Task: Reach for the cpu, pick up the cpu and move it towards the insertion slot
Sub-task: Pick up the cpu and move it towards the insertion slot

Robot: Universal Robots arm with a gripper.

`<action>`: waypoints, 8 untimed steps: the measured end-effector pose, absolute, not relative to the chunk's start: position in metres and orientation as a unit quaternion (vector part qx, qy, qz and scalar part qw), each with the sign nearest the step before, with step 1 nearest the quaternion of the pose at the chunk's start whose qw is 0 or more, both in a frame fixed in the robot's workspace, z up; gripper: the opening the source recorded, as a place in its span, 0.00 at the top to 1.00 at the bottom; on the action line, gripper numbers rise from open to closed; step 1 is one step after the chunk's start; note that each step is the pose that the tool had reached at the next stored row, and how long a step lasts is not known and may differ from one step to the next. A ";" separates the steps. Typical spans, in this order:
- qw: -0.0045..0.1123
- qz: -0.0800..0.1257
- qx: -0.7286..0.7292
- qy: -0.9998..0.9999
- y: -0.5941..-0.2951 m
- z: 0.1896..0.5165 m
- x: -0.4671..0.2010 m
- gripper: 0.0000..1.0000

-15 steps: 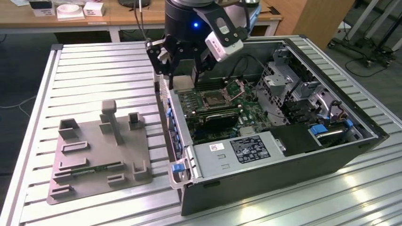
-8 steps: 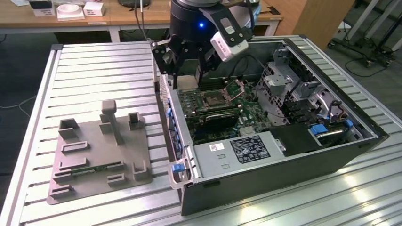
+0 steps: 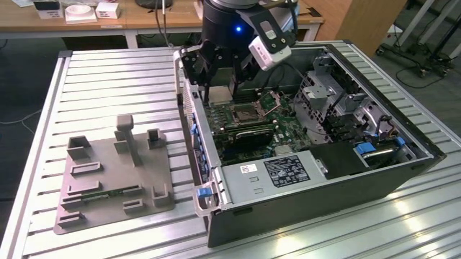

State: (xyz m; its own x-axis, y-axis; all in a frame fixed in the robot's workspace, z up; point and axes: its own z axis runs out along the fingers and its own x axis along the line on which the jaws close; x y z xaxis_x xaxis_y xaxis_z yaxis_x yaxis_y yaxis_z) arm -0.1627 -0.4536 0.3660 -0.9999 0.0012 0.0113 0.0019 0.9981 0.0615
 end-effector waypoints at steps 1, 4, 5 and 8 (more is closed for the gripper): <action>0.006 -0.031 -0.001 -1.000 -0.454 0.366 -0.162 0.45; 0.006 -0.031 -0.001 -1.000 -0.454 0.366 -0.160 0.45; 0.006 -0.031 -0.001 -1.000 -0.454 0.366 -0.160 0.45; 0.006 -0.031 -0.001 -1.000 -0.454 0.366 -0.160 0.45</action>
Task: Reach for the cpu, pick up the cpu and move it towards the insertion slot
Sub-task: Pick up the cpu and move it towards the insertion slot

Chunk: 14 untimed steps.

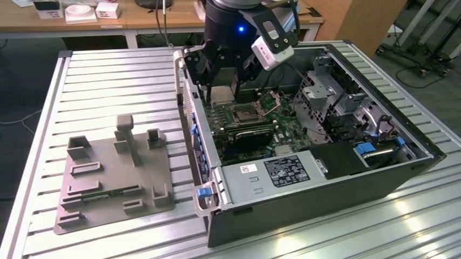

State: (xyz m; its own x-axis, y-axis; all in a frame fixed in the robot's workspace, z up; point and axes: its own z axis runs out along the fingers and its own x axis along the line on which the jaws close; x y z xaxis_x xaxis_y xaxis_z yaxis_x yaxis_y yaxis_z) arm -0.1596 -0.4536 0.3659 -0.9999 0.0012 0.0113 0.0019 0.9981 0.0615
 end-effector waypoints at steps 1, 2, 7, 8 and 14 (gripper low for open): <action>0.006 -0.031 -0.001 -1.000 -0.454 0.366 -0.160 0.45; 0.006 -0.031 -0.001 -1.000 -0.454 0.366 -0.160 0.45; 0.006 -0.031 -0.001 -1.000 -0.453 0.366 -0.159 0.45; 0.006 -0.031 -0.001 -1.000 -0.453 0.366 -0.159 0.45; 0.006 -0.031 -0.001 -1.000 -0.450 0.365 -0.151 0.45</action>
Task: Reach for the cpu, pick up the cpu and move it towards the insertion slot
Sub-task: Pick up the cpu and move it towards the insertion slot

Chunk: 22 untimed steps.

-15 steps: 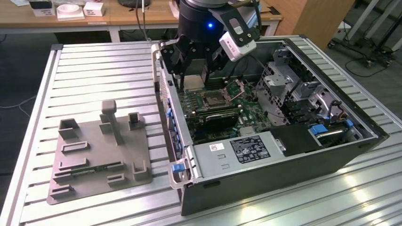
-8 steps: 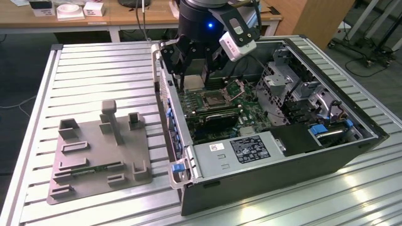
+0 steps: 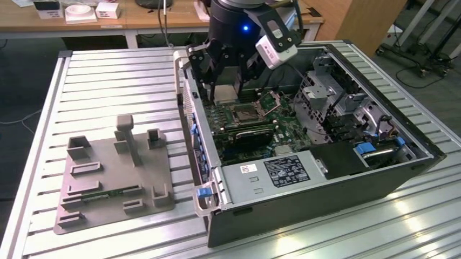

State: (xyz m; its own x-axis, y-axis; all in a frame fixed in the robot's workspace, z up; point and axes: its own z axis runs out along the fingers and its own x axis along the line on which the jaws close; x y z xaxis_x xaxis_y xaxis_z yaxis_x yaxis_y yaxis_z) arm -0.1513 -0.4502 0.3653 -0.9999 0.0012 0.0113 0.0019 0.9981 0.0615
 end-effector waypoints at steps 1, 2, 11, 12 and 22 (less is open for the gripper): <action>0.006 -0.031 -0.001 -1.000 -0.450 0.365 -0.150 0.45; 0.006 -0.031 -0.001 -1.000 -0.449 0.365 -0.149 0.45; 0.006 -0.031 -0.001 -1.000 -0.446 0.365 -0.143 0.45; 0.006 -0.031 -0.001 -1.000 -0.446 0.365 -0.143 0.45; 0.006 -0.031 -0.001 -1.000 -0.443 0.365 -0.138 0.45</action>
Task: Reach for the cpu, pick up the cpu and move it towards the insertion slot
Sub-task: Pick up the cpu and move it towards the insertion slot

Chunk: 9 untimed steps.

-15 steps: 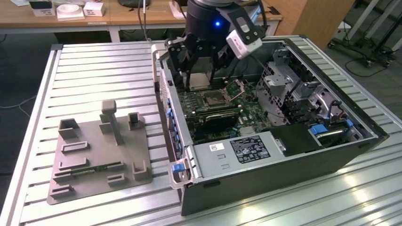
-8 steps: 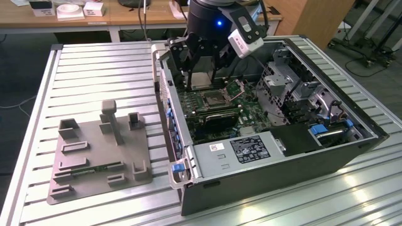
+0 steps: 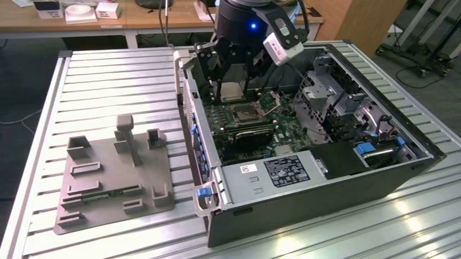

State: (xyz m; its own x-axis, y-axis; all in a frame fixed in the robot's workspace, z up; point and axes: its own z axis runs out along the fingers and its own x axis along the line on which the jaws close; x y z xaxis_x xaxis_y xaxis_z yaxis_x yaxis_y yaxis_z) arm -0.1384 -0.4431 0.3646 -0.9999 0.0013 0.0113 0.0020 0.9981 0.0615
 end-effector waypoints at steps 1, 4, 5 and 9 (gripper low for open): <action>0.006 -0.031 -0.001 -1.000 -0.443 0.364 -0.138 0.45; 0.006 -0.031 -0.001 -1.000 -0.442 0.364 -0.138 0.45; 0.005 -0.031 -0.001 -1.000 -0.442 0.362 -0.136 0.45; 0.005 -0.031 -0.001 -1.000 -0.442 0.361 -0.136 0.45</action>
